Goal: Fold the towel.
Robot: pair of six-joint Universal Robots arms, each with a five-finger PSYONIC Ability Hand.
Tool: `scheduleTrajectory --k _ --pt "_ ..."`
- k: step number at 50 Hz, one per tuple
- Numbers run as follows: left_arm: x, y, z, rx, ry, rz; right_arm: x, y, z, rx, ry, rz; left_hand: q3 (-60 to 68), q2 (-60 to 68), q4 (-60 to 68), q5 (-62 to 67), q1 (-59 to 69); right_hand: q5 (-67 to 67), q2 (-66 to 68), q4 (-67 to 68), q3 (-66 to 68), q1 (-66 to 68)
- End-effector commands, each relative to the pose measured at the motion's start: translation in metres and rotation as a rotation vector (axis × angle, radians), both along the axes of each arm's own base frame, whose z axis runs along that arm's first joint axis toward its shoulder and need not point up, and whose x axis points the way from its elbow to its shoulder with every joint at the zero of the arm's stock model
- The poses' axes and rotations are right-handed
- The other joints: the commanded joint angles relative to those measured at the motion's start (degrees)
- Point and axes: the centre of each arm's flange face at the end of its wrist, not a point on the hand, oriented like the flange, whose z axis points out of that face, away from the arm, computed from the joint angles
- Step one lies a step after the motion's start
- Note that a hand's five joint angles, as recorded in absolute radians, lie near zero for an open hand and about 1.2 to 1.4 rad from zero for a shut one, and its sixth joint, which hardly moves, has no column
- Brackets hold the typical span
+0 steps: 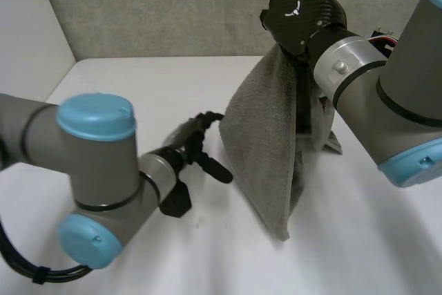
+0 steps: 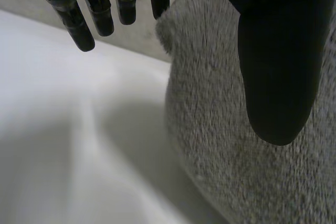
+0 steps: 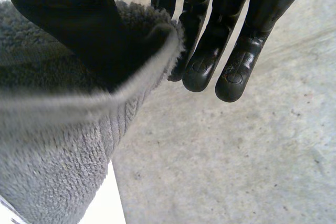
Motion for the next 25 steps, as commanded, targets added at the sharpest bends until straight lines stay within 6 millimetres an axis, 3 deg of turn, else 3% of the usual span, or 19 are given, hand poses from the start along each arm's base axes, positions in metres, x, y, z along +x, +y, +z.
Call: scheduleTrajectory --k 1,12,14,15,17,19,23,25 --pt "-0.019 -0.003 -0.022 0.008 -0.002 -0.032 0.006 0.027 0.009 -0.010 -0.023 0.020 3.47 3.31 3.32 1.68 3.15 14.79 13.25 11.62 12.35 26.21" --pt "-0.033 -0.004 -0.037 0.037 0.119 -0.043 -0.005 0.037 0.016 -0.001 -0.053 -0.032 24.67 24.52 24.52 22.89 24.35 14.79 13.25 11.62 12.35 26.21" --pt "-0.039 0.004 -0.043 0.086 0.145 -0.091 -0.007 0.038 0.018 0.000 -0.066 -0.034 38.04 37.89 37.89 36.26 37.72 14.79 13.25 11.62 12.35 26.21" --pt "-0.039 0.004 -0.043 0.086 0.145 -0.091 -0.007 0.038 0.018 0.000 -0.066 -0.034 38.13 37.97 37.98 36.35 37.81 14.79 13.25 11.62 12.35 26.21" --pt "-0.042 0.012 -0.045 0.104 0.146 -0.123 -0.009 0.039 0.022 -0.002 -0.084 -0.031 62.57 62.41 62.42 60.79 62.25 14.79 13.25 11.62 12.35 26.21" --pt "-0.039 0.013 -0.044 0.100 0.140 -0.118 -0.010 0.039 0.024 -0.005 -0.091 -0.035 70.33 70.17 70.18 68.54 70.01 14.79 13.25 11.62 12.35 26.21" --pt "-0.033 0.010 -0.029 0.065 0.143 -0.096 -0.013 0.037 0.026 -0.010 -0.093 -0.048 70.40 70.25 70.25 68.62 70.08 14.79 13.25 11.62 12.35 26.21" --pt "-0.010 -0.017 0.008 -0.032 0.173 -0.021 -0.014 0.037 0.026 -0.009 -0.094 -0.048 70.40 70.25 70.25 68.62 70.08 14.79 13.25 11.62 12.35 26.21"
